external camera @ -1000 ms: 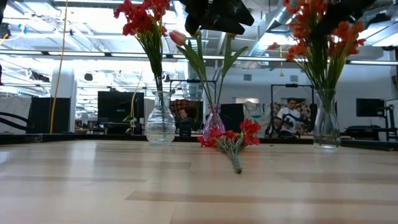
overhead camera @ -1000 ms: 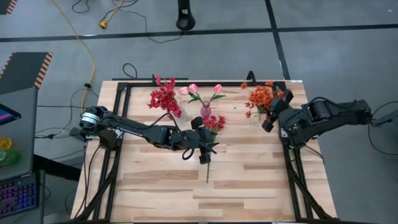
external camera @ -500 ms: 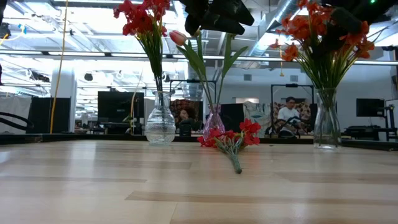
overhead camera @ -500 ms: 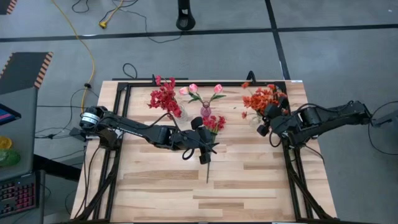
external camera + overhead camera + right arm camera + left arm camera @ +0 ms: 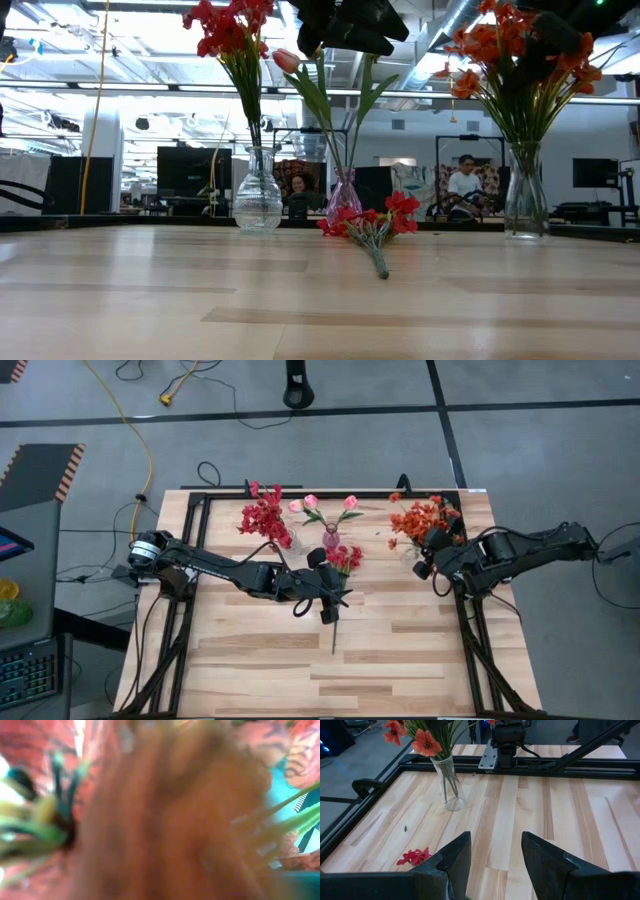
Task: Sort flowers into vase by color
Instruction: Put the orange flowers into the right transparent vase
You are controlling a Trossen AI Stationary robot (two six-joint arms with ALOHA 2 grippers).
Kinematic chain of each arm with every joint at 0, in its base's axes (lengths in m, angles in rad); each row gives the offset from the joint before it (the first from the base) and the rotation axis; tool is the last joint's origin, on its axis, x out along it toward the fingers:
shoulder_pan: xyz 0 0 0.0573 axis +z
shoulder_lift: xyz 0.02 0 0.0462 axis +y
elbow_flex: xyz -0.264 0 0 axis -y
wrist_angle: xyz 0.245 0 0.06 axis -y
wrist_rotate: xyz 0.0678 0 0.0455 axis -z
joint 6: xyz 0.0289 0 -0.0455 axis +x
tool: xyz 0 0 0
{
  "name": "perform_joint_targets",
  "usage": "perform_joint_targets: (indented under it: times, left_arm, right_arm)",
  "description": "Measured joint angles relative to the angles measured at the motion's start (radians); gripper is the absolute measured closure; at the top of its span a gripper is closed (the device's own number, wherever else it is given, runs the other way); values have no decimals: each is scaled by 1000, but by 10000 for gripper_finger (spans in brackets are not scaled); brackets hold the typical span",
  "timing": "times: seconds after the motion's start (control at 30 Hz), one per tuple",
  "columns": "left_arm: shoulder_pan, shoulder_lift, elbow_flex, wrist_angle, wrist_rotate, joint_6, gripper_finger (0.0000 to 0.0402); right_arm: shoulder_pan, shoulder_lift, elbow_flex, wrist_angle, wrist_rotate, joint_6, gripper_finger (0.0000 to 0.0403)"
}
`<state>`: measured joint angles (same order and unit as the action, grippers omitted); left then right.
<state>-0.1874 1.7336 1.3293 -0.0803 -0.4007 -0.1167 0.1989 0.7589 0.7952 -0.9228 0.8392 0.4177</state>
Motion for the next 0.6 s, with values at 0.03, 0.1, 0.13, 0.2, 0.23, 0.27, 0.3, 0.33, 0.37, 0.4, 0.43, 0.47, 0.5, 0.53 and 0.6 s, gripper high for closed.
perform_joint_targets:
  times: [0.03,0.1,0.13,0.2,0.23,0.27,0.3,0.33,0.37,0.4,0.43,0.47,0.5,0.53,0.6]
  left_arm:
    - [0,0,0,0,0,0,238]
    - [0,0,0,0,0,0,238]
    - [0,0,0,0,0,0,238]
    - [0,0,0,0,0,0,238]
    - [0,0,0,0,0,0,238]
    - [0,0,0,0,0,0,238]
    - [0,0,0,0,0,0,238]
    - [0,0,0,0,0,0,238]
    - [0,0,0,0,0,0,238]
    - [0,0,0,0,-1,0,238]
    - [0,0,0,0,0,0,238]
    - [0,0,0,0,-1,0,238]
    - [0,0,0,0,-1,0,238]
    - [0,0,0,0,-1,0,238]
    - [0,0,0,0,-1,0,238]
  right_arm:
    - [0,0,0,0,-2,-3,326]
    - [0,0,0,1,-4,-4,326]
    - [0,0,0,1,-6,-4,326]
    - [0,0,0,1,-17,-4,325]
    - [0,0,0,2,-28,-4,325]
    - [0,0,0,2,-32,-5,325]
    - [0,0,0,2,-34,-5,325]
    - [0,0,0,2,-36,-5,325]
    - [0,0,1,2,-44,-7,325]
    - [0,0,3,-1,-52,-7,325]
    - [0,0,7,-1,-57,-7,325]
    - [0,0,12,-1,-58,-7,324]
    - [0,0,18,0,-59,-7,320]
    - [0,0,25,-1,-59,-7,315]
    - [0,0,39,-3,-59,-7,300]
